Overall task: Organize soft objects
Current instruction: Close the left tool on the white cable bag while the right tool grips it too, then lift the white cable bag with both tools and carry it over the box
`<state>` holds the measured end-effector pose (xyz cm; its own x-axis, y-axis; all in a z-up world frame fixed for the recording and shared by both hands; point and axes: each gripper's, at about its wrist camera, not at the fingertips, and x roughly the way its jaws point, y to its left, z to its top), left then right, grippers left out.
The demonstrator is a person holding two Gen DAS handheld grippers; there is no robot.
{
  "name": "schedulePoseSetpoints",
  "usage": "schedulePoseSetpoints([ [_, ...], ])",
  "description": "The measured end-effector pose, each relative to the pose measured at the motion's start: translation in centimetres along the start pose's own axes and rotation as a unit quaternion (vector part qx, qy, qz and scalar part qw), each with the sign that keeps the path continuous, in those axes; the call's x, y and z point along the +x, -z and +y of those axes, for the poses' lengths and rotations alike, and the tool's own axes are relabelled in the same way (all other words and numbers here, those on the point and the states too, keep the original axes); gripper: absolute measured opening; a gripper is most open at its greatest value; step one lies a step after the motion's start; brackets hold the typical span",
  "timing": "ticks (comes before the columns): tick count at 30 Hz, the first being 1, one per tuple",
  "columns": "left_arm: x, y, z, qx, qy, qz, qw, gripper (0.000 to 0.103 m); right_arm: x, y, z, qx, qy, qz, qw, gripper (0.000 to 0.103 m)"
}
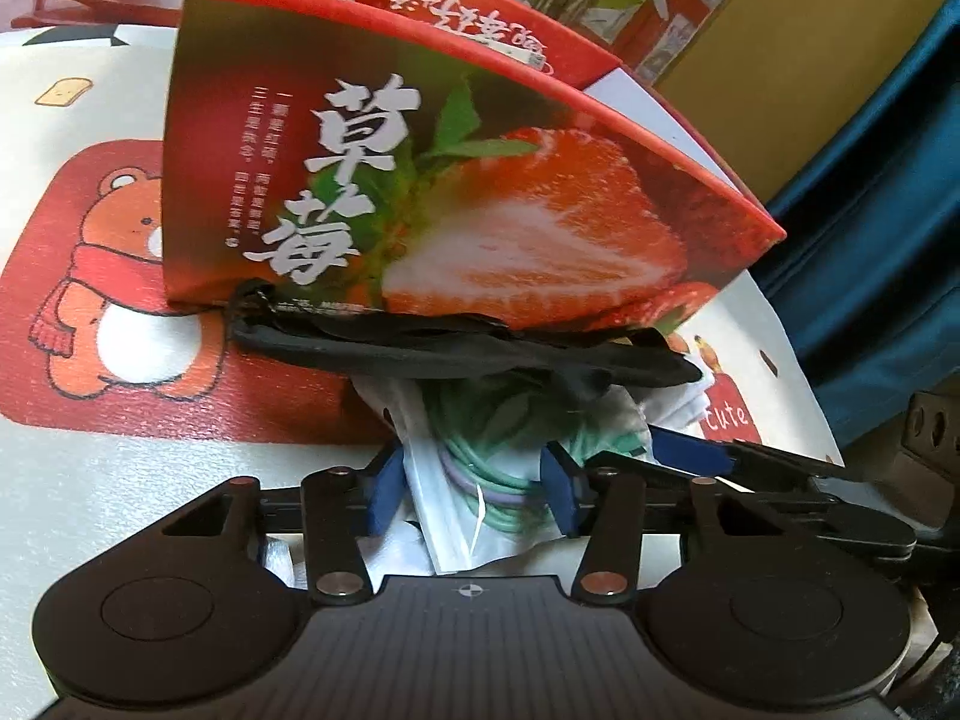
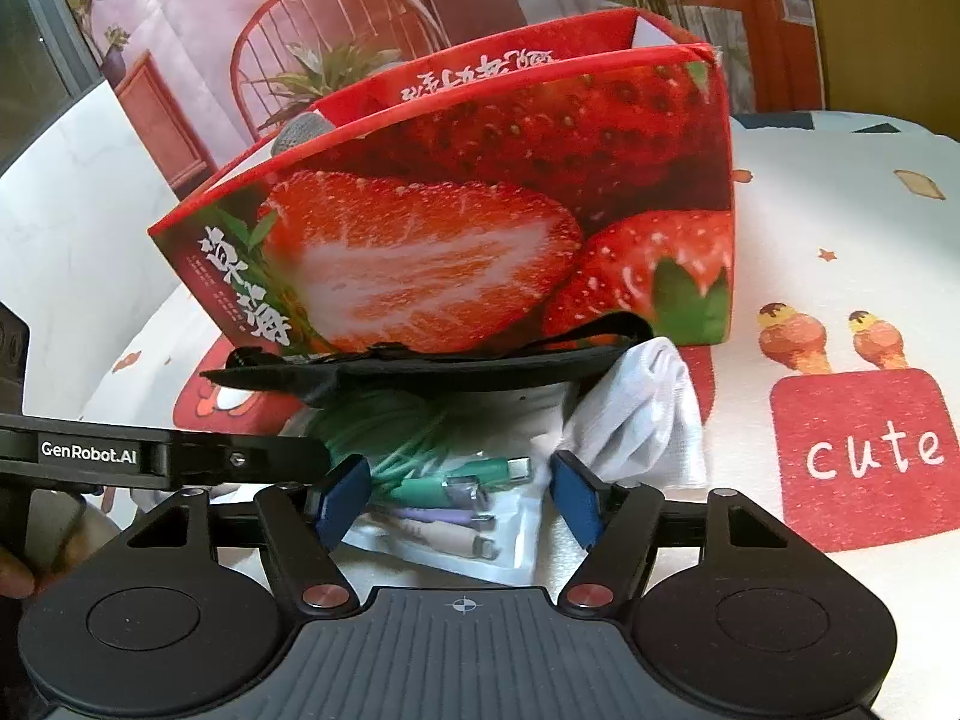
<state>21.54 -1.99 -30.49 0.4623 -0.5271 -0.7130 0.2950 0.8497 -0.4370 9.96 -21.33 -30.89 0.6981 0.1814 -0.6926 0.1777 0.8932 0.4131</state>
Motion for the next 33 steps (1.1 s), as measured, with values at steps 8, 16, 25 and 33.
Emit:
schedulePoseSetpoints([
  [8,-1.1,0.6,-0.5,0.008,0.010,-0.004,0.9999,0.039,-0.8,0.2,-0.3,0.034,-0.015,0.002,0.999,0.053],
  [16,-2.8,0.9,-0.8,0.007,0.015,-0.017,0.9997,0.039,-2.2,0.1,0.3,0.028,-0.014,-0.011,0.999,0.045],
  [25,-5.5,2.0,-1.1,-0.009,0.025,-0.043,0.9987,0.039,-4.0,0.0,1.6,0.011,-0.023,-0.027,0.999,0.045],
  [33,-7.6,2.9,-1.4,-0.015,0.024,-0.067,0.9973,0.039,-5.4,0.2,3.2,-0.010,-0.030,-0.036,0.999,0.045],
])
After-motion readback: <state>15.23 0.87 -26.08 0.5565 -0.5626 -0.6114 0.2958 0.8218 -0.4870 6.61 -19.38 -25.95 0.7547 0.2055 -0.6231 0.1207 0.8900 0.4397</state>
